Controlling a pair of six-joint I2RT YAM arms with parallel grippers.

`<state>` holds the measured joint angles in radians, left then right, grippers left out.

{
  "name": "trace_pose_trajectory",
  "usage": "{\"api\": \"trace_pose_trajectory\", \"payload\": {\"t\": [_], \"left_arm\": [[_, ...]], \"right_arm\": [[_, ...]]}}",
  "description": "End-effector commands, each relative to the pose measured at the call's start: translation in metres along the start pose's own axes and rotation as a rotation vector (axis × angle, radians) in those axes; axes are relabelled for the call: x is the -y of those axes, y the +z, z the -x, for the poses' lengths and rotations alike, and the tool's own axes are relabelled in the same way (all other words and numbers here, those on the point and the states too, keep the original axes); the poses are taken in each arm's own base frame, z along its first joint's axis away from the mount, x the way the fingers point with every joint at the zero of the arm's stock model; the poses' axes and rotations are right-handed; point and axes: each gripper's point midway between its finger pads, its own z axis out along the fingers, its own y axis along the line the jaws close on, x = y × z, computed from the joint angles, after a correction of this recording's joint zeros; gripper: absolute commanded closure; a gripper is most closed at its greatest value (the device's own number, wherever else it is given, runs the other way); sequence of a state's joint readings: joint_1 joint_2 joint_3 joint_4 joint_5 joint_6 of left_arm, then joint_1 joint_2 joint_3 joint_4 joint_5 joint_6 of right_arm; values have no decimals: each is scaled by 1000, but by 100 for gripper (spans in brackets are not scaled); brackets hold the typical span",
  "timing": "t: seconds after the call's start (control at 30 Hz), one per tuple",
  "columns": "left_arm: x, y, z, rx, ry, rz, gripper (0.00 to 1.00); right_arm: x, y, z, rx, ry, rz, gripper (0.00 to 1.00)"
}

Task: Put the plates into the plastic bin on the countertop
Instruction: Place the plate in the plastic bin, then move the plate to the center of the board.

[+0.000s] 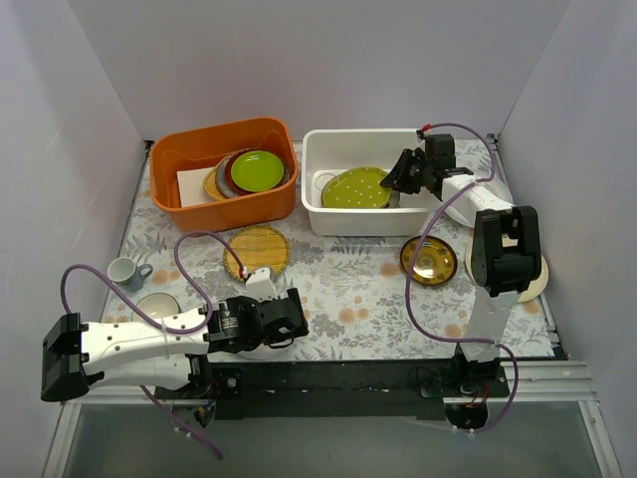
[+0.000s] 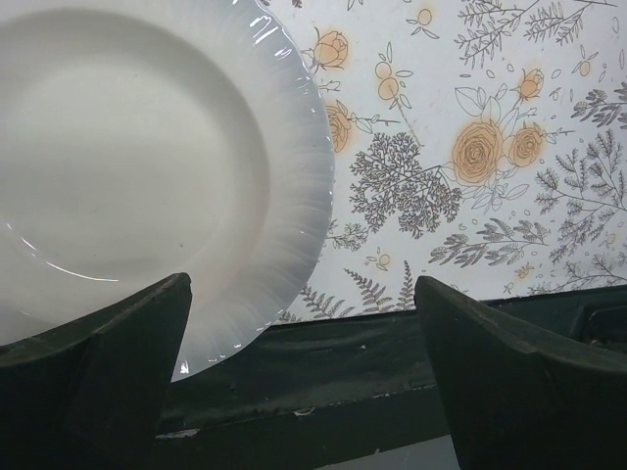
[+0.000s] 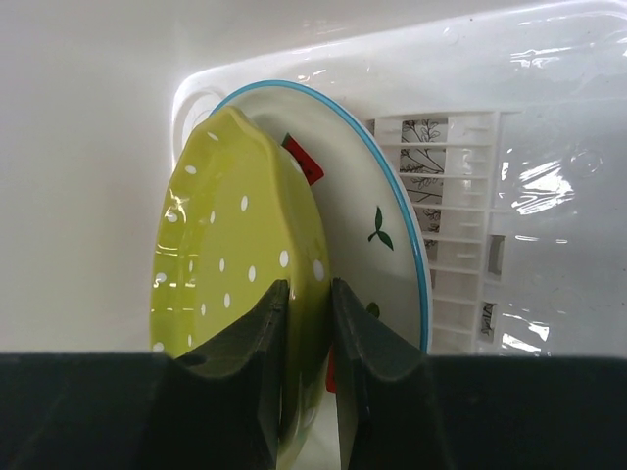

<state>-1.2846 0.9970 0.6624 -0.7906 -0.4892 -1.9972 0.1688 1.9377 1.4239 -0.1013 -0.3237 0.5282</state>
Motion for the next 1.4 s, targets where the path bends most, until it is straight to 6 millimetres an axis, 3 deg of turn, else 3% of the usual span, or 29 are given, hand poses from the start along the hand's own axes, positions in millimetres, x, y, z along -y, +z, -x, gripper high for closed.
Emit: {"api": "trace_pose_trajectory", "payload": {"t": [0.0, 0.1, 0.2, 0.4, 0.67, 0.8, 0.83, 0.9, 1.1, 1.27, 1.3, 1.37], "left_arm": [[0, -2, 2, 7, -136, 9, 2], [1, -2, 2, 6, -135, 3, 2], [2, -2, 2, 3, -134, 0, 2], [3, -5, 3, 1, -133, -4, 2], [8, -8, 3, -10, -130, -23, 2], [9, -11, 4, -15, -118, -19, 2], [8, -11, 4, -16, -112, -16, 2], [8, -12, 5, -14, -115, -17, 2], [11, -13, 6, -13, -114, -28, 2], [10, -12, 4, -19, -107, -22, 2], [10, -12, 4, -19, -107, -19, 2], [8, -11, 2, -26, -103, -15, 2]], "right_arm": [[-23, -4, -7, -32, -54, 113, 61], [-20, -8, -10, -26, -69, 102, 47], [-20, -14, -12, -22, -81, 99, 39], [-24, -27, -14, -17, -77, 111, 29], [-48, -60, 14, 69, -116, 119, 24], [-74, -89, 37, 142, -143, 149, 22], [-79, -96, 41, 159, -147, 155, 16], [-94, -117, 55, 221, -163, 169, 13], [-128, -170, 75, 334, -207, 213, 7], [-134, -205, 73, 420, -199, 219, 2], [-132, -213, 62, 431, -195, 223, 2], [-133, -225, 60, 485, -180, 248, 2]]}}
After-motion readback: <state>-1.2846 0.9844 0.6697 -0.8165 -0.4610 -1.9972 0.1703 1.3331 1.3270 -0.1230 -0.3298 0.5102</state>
